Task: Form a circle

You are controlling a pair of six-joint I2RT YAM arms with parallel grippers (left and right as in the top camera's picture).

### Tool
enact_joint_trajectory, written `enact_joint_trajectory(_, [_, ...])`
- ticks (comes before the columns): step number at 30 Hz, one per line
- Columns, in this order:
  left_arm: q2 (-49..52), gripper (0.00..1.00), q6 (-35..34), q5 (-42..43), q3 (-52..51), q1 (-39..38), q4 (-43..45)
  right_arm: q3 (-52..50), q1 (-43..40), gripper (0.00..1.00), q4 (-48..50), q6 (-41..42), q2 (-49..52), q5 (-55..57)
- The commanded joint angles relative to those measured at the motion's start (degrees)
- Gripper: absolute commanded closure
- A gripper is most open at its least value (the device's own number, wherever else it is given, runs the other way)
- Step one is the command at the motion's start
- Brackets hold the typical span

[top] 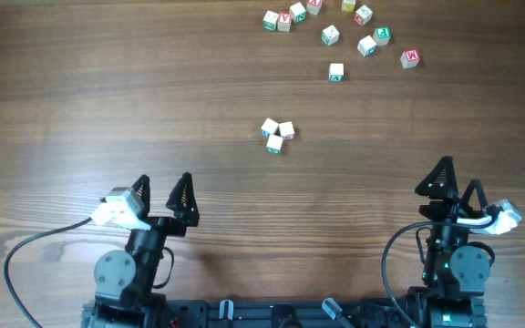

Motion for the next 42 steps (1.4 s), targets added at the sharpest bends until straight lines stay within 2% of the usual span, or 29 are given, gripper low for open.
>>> enact_joint_trajectory(1, [-0.6,0.00,4.7,0.0,-0.4,-0.2,1.1,-0.1,-0.2,0.00,0.3,-0.7,-0.6,-0.9])
enact_joint_trajectory(8, [-0.6,0.00,5.1,-2.6,-3.7,-0.3,2.1,-0.1,-0.2,0.00,0.3,-0.7,-0.6,-0.9])
enact_joint_trajectory(14, [-0.6,0.00,5.1,-3.9,-6.7,-0.3,7.8,-0.1,-0.2,0.00,0.3,-0.7,-0.6,-0.9])
enact_joint_trajectory(34, [-0.6,0.00,5.1,-5.4,-6.7,-0.3,6.1,-0.1,-0.2,0.00,0.3,-0.8,-0.6,-0.9])
enact_joint_trajectory(42, [-0.6,0.00,5.1,-5.4,-6.7,2.1,6.1,-0.1,-0.2,0.00,0.3,-0.8,-0.6,-0.9])
